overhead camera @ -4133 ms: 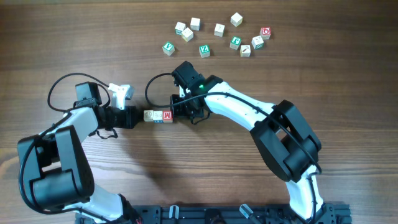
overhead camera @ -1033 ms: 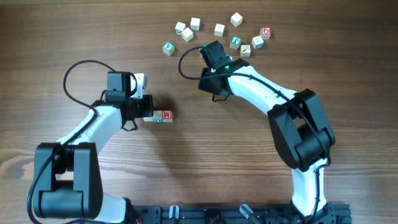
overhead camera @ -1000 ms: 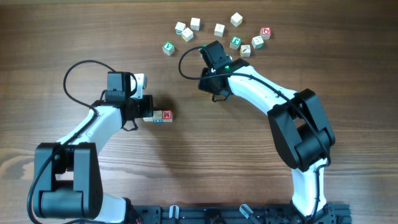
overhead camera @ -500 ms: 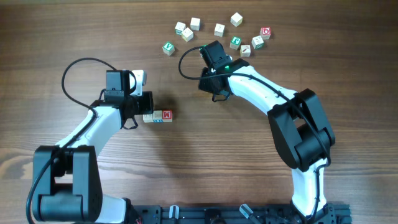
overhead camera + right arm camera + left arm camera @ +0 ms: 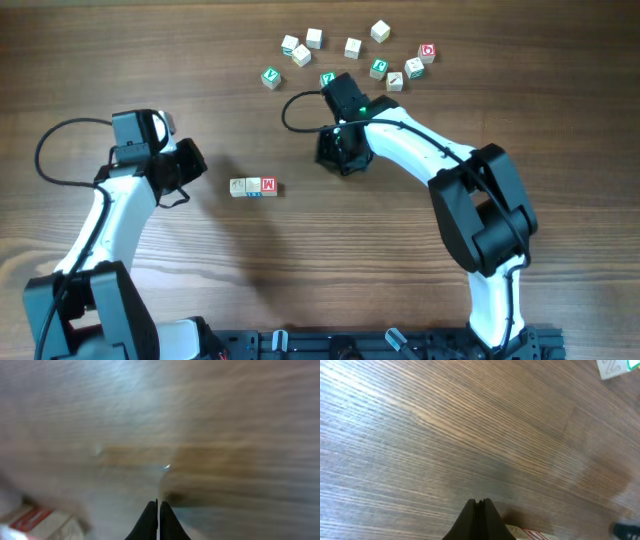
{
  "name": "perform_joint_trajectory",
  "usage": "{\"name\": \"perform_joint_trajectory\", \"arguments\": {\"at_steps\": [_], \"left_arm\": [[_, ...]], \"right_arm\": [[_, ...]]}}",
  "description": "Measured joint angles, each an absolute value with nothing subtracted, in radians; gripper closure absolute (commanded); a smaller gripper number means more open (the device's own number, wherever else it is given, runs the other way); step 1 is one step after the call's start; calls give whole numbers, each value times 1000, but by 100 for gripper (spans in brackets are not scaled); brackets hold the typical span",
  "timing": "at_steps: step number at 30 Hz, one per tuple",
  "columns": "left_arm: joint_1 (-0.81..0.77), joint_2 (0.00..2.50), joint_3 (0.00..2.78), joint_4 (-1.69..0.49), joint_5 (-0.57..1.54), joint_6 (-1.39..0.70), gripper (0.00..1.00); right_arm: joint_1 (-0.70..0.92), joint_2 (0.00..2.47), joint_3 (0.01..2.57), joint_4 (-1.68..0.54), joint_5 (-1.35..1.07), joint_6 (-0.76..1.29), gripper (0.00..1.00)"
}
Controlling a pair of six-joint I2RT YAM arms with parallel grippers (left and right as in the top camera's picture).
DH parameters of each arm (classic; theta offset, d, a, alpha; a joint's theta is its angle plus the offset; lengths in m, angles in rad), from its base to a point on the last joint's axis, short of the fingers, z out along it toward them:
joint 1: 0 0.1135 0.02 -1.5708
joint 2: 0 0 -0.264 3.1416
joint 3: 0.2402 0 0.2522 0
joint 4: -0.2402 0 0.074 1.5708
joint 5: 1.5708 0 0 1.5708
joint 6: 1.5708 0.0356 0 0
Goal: Form a horizontal line
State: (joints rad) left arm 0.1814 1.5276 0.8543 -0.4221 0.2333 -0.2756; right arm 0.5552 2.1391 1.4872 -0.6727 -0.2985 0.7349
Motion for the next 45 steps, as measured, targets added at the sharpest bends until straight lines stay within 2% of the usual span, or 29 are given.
{"name": "perform_joint_trajectory", "arguments": {"at_steps": [15,45], "left_arm": [[184,1528,854,-423,237,-292,96],[184,1528,854,-423,237,-292,96]], "right_arm": [[723,2140,1487,-603,-347,728,95],[739,2140,1487,-590,-422,778,96]]}}
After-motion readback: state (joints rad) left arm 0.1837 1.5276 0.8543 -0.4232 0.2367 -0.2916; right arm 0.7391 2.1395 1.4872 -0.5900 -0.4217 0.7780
